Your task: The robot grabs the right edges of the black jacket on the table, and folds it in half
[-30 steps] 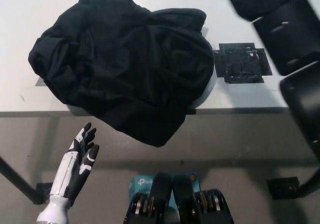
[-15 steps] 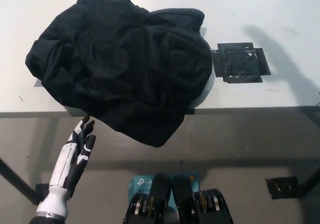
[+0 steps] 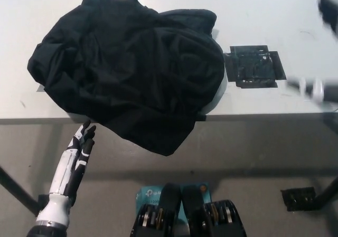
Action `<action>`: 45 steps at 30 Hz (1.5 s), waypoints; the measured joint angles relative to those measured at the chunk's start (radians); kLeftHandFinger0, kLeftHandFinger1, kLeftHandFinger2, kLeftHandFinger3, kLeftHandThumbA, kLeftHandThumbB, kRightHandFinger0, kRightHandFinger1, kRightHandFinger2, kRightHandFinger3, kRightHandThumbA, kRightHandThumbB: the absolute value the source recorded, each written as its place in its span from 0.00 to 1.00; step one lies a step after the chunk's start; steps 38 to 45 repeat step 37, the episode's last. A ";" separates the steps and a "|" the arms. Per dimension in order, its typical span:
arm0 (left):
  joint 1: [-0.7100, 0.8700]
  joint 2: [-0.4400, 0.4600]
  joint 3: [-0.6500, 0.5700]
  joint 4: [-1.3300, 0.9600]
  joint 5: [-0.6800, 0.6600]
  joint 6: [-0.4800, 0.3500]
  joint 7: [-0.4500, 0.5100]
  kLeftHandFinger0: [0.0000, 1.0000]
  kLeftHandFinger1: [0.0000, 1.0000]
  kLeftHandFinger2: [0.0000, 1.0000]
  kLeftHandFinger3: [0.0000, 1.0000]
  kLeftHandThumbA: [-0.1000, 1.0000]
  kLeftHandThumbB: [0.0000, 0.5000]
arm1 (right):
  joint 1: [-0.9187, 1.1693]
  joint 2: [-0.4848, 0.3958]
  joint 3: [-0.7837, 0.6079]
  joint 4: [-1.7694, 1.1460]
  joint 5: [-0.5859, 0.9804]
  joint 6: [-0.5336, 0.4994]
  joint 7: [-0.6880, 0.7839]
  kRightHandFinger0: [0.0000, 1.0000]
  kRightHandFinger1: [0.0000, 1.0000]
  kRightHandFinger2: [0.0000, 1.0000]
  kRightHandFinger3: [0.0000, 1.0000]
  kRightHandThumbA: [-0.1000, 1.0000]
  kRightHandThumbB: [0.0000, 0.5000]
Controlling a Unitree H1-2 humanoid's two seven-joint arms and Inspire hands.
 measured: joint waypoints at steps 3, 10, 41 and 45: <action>-0.004 0.000 0.011 0.000 -0.006 0.000 0.000 1.00 1.00 1.00 1.00 0.95 0.14 | 0.173 0.064 -0.009 -0.101 0.053 -0.031 -0.006 1.00 1.00 1.00 1.00 1.00 0.75; 0.036 -0.002 0.040 -0.009 -0.037 -0.004 -0.001 1.00 1.00 1.00 1.00 0.91 0.13 | 0.345 0.189 0.007 0.033 0.129 -0.142 -0.006 1.00 1.00 1.00 1.00 1.00 0.52; 0.152 0.001 0.047 -0.044 -0.076 -0.009 -0.015 1.00 1.00 1.00 1.00 0.92 0.21 | 0.408 0.185 0.110 0.423 0.106 -0.338 -0.014 1.00 1.00 1.00 1.00 1.00 0.46; 0.152 0.001 0.047 -0.044 -0.076 -0.009 -0.015 1.00 1.00 1.00 1.00 0.92 0.21 | 0.408 0.185 0.110 0.423 0.106 -0.338 -0.014 1.00 1.00 1.00 1.00 1.00 0.46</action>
